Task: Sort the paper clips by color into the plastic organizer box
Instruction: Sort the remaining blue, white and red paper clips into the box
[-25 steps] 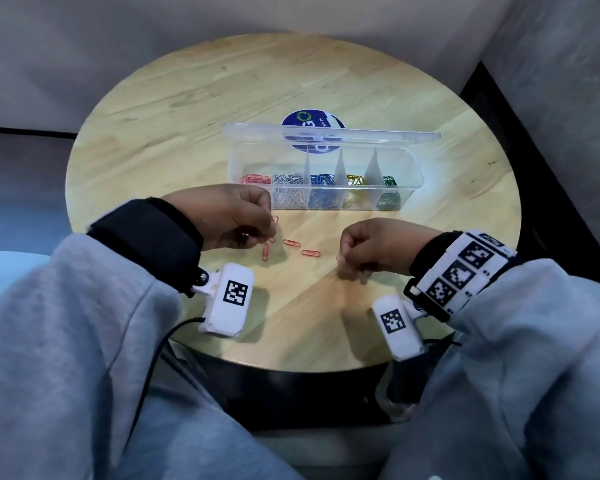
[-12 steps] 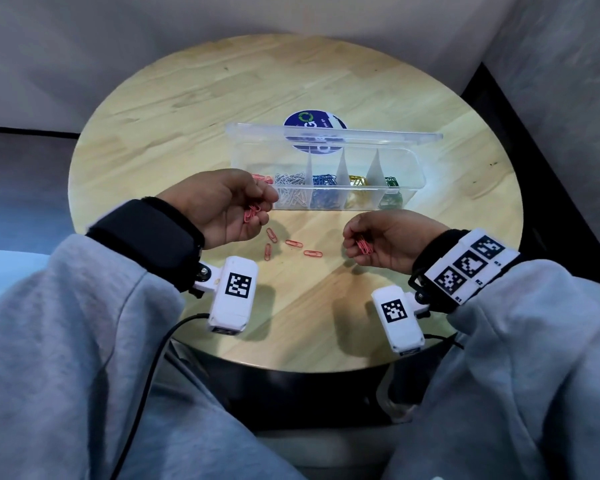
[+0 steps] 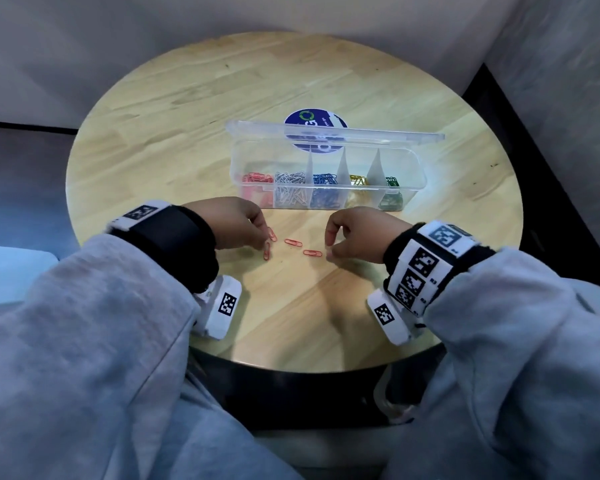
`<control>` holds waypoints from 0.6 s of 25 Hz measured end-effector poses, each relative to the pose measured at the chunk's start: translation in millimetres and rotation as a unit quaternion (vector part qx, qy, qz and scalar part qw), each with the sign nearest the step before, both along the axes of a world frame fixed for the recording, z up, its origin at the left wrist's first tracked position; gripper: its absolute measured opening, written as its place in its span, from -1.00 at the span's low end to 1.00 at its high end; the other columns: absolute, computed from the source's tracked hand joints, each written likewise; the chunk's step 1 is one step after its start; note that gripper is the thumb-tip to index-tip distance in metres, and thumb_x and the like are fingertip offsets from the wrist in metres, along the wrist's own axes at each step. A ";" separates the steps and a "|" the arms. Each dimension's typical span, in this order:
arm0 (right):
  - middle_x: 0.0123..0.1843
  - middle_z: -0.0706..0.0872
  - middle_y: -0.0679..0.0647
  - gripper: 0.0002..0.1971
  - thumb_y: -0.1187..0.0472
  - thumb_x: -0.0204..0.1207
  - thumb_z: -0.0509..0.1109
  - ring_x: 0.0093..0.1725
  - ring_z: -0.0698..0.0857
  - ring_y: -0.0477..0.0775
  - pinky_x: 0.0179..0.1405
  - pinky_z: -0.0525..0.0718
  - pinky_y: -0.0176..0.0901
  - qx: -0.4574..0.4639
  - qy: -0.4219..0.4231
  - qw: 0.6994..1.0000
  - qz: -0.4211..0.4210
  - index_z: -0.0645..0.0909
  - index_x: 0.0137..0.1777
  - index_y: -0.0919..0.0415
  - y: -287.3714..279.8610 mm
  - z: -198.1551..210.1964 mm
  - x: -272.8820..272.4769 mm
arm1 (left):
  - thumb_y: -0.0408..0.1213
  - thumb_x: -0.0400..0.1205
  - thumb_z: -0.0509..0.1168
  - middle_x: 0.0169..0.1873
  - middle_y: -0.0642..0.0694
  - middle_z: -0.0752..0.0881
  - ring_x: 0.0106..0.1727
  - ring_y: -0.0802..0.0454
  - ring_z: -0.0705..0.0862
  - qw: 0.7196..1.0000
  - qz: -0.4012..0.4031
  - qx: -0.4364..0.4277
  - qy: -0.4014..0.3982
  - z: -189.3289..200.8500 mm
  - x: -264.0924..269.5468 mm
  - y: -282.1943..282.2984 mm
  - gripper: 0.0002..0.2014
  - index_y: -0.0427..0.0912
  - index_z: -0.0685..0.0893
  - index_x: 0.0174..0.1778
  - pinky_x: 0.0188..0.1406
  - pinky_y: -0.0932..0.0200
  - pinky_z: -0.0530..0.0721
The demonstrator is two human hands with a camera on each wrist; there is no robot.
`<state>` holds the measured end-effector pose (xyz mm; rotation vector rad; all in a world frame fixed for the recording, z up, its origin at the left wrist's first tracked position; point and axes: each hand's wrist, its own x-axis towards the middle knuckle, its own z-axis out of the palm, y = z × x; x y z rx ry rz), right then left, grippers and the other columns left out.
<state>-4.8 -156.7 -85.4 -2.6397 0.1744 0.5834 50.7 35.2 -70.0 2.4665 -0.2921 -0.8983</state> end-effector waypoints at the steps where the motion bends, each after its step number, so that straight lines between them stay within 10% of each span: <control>1: -0.29 0.49 -0.17 -0.90 0.12 0.39 0.50 -0.24 0.53 -0.08 -0.29 0.49 -0.20 -0.022 -0.001 1.000 0.013 0.62 -0.18 0.00 4.3 -0.2 1.8 | -0.30 0.51 0.37 -0.47 0.19 0.50 -0.44 0.25 0.41 0.998 -0.029 0.044 -0.042 -0.2 -1.1 -0.2 -0.94 -0.04 0.64 -0.22 -0.51 0.32 0.32; 9: -0.24 0.63 -0.09 -0.88 0.12 0.43 0.47 -0.15 0.59 -0.02 -0.37 0.46 -0.27 -0.064 -0.004 0.995 0.079 0.69 -0.08 0.10 25.9 -7.3 13.1 | -0.20 0.40 0.49 -0.19 0.01 0.56 -0.09 -0.06 0.56 0.979 -0.096 0.144 -0.107 -15.0 -0.4 -9.3 -0.48 0.10 0.46 0.23 -0.25 0.18 0.42; 15: -0.10 0.64 -0.04 -0.72 -0.10 0.33 0.52 -0.08 0.63 0.03 -0.19 0.58 -0.16 -0.086 0.013 0.996 0.020 0.55 -0.18 0.04 24.1 -7.2 13.5 | -0.10 0.39 0.52 -0.29 0.08 0.53 -0.11 0.00 0.53 0.981 -0.090 0.137 -0.107 -17.8 1.7 -9.4 -0.61 0.03 0.54 0.06 -0.38 0.20 0.35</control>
